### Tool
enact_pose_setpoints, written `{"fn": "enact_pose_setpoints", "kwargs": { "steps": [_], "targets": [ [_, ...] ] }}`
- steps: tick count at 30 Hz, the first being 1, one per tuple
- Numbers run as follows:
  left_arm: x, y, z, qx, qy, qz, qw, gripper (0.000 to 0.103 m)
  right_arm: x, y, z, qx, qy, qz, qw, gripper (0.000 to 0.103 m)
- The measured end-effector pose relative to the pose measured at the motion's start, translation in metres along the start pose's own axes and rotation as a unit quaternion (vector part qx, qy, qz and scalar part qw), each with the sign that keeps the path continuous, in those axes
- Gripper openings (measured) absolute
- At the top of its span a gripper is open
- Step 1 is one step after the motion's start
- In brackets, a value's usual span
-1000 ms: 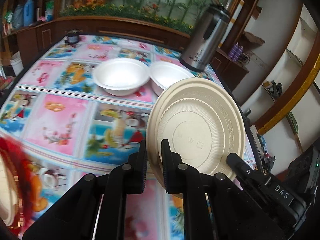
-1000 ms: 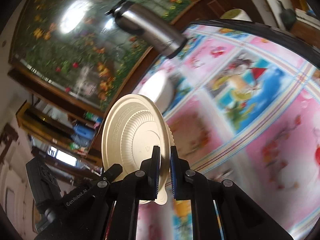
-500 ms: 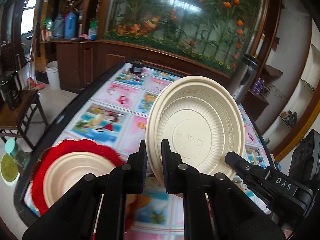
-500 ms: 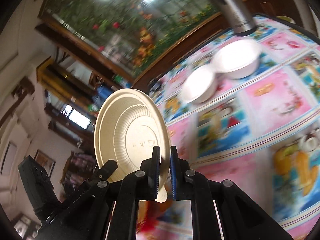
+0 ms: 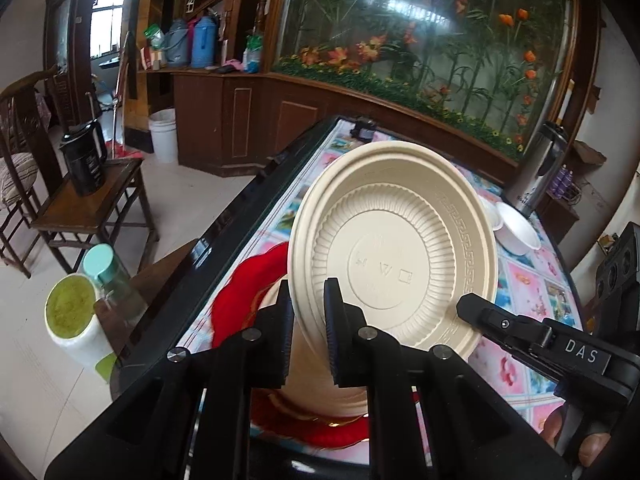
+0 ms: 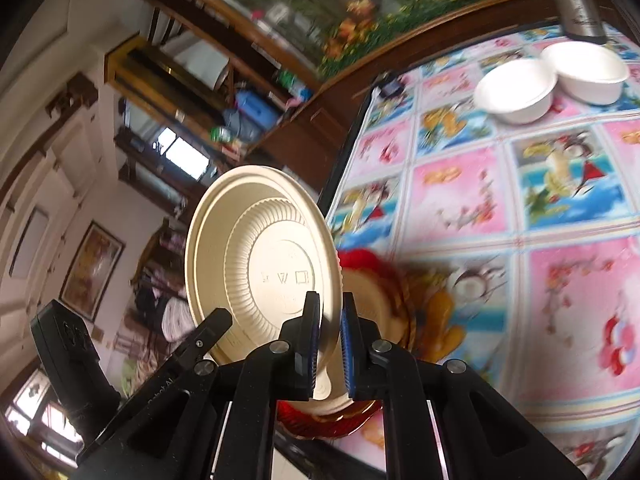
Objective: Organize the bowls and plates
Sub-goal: 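Carry the beige paper plate with both tools over the plate stack, then lower the beige paper plate onto the stack and open both tools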
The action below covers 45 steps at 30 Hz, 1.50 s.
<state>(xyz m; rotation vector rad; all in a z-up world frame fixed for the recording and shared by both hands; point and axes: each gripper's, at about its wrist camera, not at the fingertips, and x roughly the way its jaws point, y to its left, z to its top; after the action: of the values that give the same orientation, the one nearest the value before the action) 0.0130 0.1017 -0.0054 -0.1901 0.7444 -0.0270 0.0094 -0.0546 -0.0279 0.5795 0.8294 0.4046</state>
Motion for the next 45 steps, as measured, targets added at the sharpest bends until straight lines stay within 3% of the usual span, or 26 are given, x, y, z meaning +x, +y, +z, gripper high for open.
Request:
{"fn": "enact_pose_setpoints", "kwargs": {
  "steps": [7, 22, 45],
  "targets": [
    [0.027, 0.014, -0.017, -0.013, 0.059, 0.005, 0.9982, 0.014, 0.027, 0.005, -0.017, -0.019, 0.039, -0.024, 0.999, 0.01],
    [0.037, 0.022, -0.024, -0.027, 0.098, -0.006, 0.9948, 0.014, 0.046, -0.018, -0.024, 0.003, 0.068, -0.035, 0.997, 0.01],
    [0.024, 0.047, -0.013, -0.06, 0.069, 0.014, 0.9957, 0.018, 0.037, -0.014, -0.02, -0.027, 0.055, -0.049, 0.997, 0.017]
  ]
}}
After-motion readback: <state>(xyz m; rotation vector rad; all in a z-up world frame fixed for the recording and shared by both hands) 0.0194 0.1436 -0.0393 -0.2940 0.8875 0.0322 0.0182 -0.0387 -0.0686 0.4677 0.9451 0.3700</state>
